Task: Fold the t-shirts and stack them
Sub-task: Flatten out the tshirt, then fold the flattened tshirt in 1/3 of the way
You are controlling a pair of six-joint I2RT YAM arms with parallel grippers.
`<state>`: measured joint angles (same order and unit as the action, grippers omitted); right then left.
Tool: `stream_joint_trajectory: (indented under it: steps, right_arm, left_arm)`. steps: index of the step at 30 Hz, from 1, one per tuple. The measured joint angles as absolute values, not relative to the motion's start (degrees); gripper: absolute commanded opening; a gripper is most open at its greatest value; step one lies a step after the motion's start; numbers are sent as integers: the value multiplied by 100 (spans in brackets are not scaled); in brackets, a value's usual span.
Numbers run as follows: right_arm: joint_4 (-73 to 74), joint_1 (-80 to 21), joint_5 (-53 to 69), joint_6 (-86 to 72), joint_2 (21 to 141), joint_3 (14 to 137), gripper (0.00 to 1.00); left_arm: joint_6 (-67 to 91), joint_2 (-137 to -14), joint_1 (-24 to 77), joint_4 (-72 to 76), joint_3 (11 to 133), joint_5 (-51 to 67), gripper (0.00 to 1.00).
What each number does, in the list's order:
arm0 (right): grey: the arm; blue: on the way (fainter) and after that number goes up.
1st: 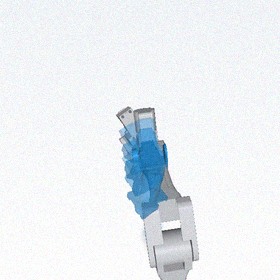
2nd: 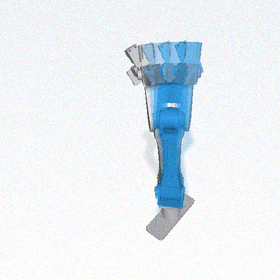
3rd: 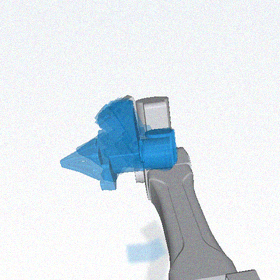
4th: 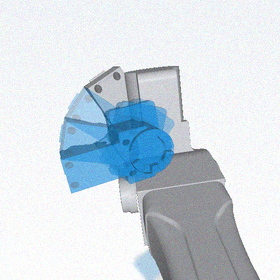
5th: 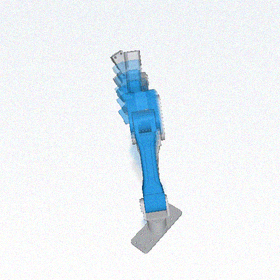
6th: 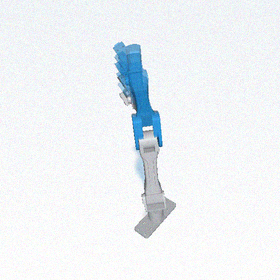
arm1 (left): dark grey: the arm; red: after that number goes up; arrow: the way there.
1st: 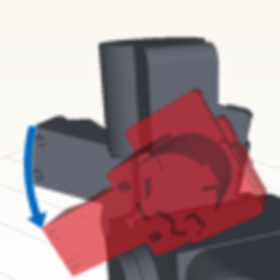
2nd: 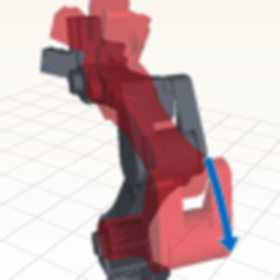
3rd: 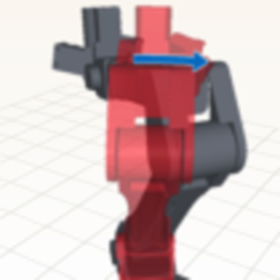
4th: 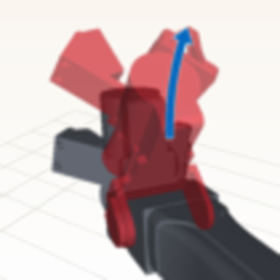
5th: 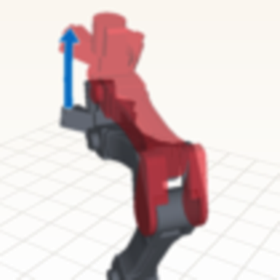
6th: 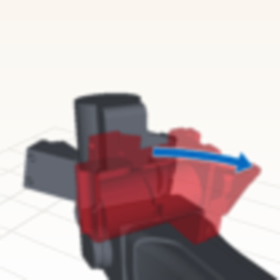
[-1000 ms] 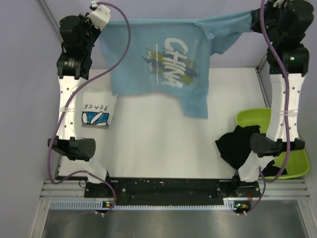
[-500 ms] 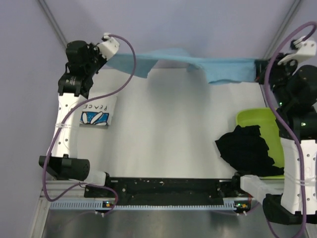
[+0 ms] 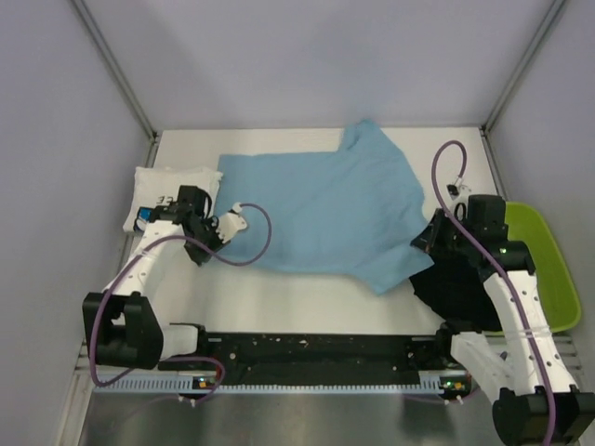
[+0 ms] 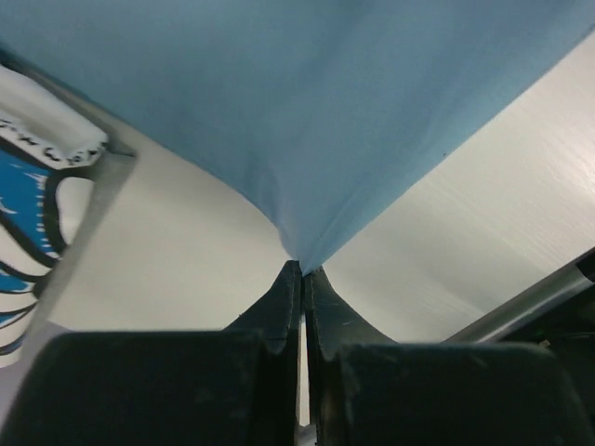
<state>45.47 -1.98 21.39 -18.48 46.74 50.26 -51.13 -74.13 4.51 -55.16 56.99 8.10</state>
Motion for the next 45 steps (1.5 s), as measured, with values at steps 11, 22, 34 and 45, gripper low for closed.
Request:
stream_joint_trajectory:
  steps: [11,22,34,45]
  right_arm:
    - [3614,-198,2193,-1940,6101,4993,0]
    - [2731,-198,1468,-1907,7972,5776,0]
    - [2617,-198,1009,-1428,8812,6560,0]
    - [2646,-200,1026,-1236,9382,6917,0]
  left_arm:
    - [-4882,-7815,449,-5015,5719,735,0]
    - [-4510,-9301,451,-4250,6504,145,0]
    - [-4541,-9896,840,-3887,6775,-489,0]
    - [-4449,-10012,836,-3518,6825,-998,47]
